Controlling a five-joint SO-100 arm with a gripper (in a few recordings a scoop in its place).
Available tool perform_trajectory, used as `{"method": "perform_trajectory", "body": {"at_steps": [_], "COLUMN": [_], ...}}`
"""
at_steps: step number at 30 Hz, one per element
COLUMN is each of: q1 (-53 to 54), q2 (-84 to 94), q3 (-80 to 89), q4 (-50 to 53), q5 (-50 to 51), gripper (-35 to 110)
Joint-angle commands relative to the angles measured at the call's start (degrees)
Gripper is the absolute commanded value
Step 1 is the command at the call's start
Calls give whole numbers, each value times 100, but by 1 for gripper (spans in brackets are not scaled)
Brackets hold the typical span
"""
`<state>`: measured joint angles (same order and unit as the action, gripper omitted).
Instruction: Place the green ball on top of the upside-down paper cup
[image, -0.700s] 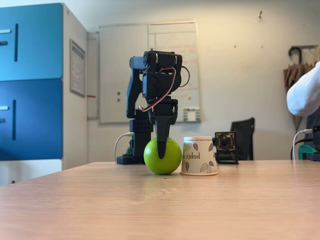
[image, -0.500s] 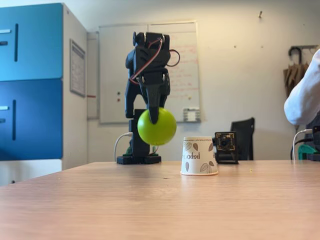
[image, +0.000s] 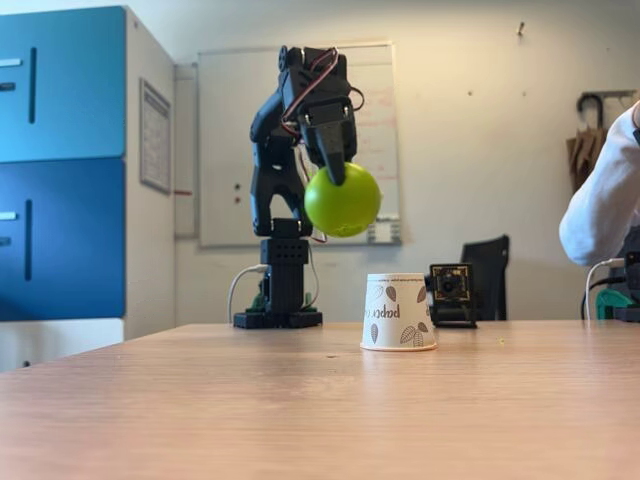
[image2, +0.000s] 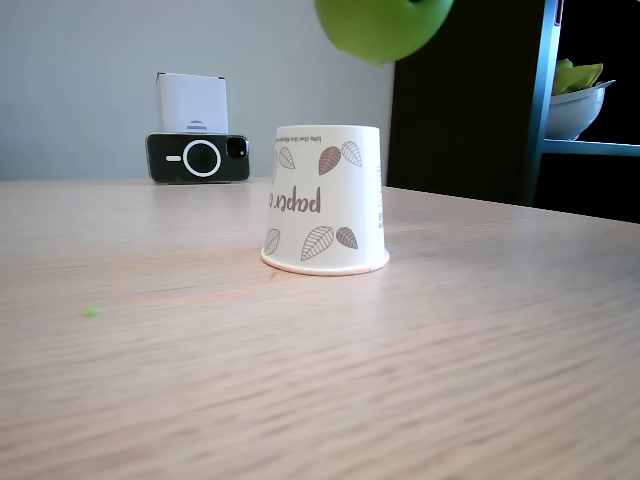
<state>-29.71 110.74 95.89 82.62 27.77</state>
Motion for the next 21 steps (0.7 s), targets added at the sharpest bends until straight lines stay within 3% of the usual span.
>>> {"method": "perform_trajectory", "body": {"at_steps": [1,21], "q1": [-308,-527], "q2": [-141,-1055], "q3": [-281,-246], "q4": [-185,-343], "q5": [149,422], "gripper": [24,24]}}
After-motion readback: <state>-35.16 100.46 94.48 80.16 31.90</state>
